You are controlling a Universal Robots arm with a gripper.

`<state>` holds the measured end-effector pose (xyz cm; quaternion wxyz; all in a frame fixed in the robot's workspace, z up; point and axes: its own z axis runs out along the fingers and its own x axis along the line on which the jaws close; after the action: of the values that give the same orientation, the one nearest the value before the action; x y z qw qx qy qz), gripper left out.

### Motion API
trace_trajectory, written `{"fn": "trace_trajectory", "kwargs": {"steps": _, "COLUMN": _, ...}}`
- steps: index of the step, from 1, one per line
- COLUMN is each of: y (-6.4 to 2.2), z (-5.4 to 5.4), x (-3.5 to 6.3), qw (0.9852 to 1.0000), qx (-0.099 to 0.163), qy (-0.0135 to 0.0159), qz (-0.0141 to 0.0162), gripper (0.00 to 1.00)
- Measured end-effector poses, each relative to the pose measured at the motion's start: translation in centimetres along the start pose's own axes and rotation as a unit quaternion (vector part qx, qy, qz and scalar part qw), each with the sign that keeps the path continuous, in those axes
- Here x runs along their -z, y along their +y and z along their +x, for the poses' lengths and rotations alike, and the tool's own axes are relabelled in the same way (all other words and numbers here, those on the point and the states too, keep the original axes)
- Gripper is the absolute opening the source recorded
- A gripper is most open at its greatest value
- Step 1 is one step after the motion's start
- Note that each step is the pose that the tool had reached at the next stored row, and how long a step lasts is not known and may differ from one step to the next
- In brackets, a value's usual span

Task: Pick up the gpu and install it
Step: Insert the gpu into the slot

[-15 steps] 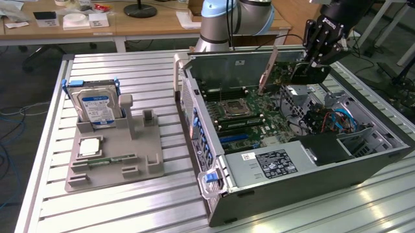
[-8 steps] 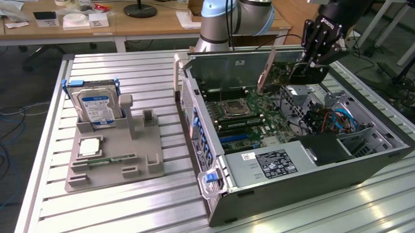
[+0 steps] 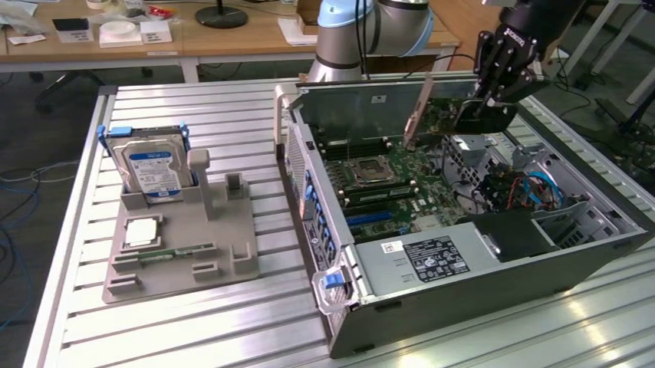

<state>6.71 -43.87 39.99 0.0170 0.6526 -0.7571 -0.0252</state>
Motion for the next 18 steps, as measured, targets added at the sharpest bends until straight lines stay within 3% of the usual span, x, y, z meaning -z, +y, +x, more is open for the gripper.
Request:
{"fn": "trace_trajectory", "kwargs": {"steps": 13, "y": 1.25, "z": 0.2, "x": -0.22, "qw": 1.0000, "qx": 0.000, "qy": -0.0001, "qz": 0.0000, "gripper": 0.26}}
{"fn": "trace_trajectory", "kwargs": {"steps": 18, "y": 1.34, "z": 0.2, "x": -0.34, "qw": 1.0000, "qx": -0.001, "qy": 0.0000, "qz": 0.0000, "gripper": 0.26}}
